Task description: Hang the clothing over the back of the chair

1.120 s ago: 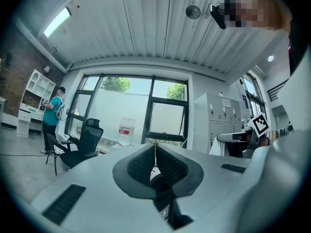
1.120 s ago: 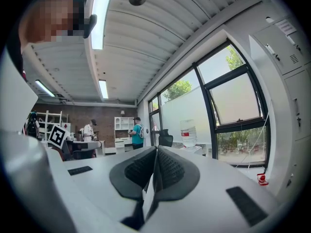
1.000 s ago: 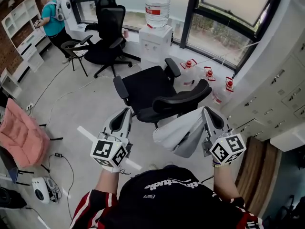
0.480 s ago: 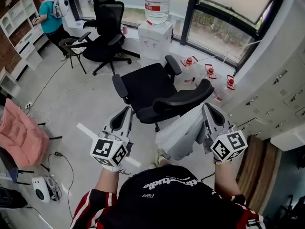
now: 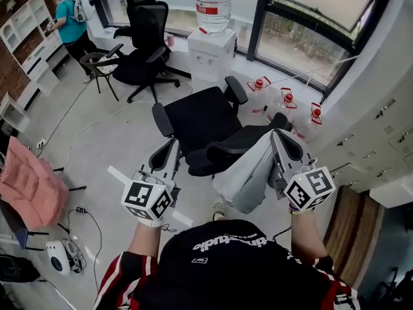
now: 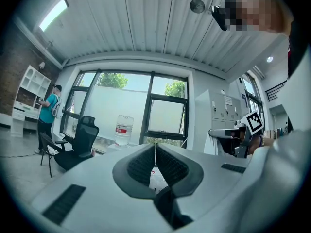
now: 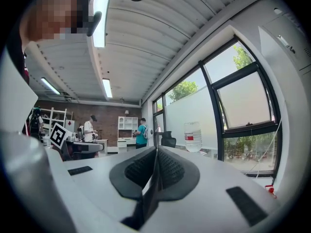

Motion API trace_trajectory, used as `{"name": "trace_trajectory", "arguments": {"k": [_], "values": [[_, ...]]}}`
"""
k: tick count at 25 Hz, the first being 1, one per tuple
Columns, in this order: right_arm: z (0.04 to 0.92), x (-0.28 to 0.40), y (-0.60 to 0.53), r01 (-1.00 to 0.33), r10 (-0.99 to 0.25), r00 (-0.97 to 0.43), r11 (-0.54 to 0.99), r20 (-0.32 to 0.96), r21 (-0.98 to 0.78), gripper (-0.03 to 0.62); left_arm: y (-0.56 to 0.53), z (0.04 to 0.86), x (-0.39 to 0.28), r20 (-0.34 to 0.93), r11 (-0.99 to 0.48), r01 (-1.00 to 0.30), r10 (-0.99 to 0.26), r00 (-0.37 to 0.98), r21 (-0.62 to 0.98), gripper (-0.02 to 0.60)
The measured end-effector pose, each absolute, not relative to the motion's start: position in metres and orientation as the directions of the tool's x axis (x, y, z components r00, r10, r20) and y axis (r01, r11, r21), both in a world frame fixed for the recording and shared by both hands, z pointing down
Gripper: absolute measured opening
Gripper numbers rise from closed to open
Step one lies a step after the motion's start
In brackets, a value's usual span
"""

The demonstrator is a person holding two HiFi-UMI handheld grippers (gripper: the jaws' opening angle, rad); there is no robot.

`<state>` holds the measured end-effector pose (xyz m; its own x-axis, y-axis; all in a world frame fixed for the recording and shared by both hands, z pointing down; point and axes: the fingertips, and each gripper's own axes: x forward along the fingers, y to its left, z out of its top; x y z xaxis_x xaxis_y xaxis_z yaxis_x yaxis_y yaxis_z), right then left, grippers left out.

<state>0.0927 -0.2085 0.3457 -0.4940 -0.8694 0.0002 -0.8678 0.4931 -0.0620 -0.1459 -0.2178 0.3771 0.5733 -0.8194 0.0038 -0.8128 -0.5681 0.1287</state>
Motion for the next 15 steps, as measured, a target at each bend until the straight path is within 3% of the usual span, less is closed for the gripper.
{"name": "trace_trajectory", "arguments": {"k": [15], "values": [[0.352,0.1,-0.316,-0.846,-0.847,-0.532,0.53,0.021,-0.061,0.021,-0.299,0.375,-0.129,0.021,-0.552,-0.825,-0.83,0.558,0.119,0.026]]}}
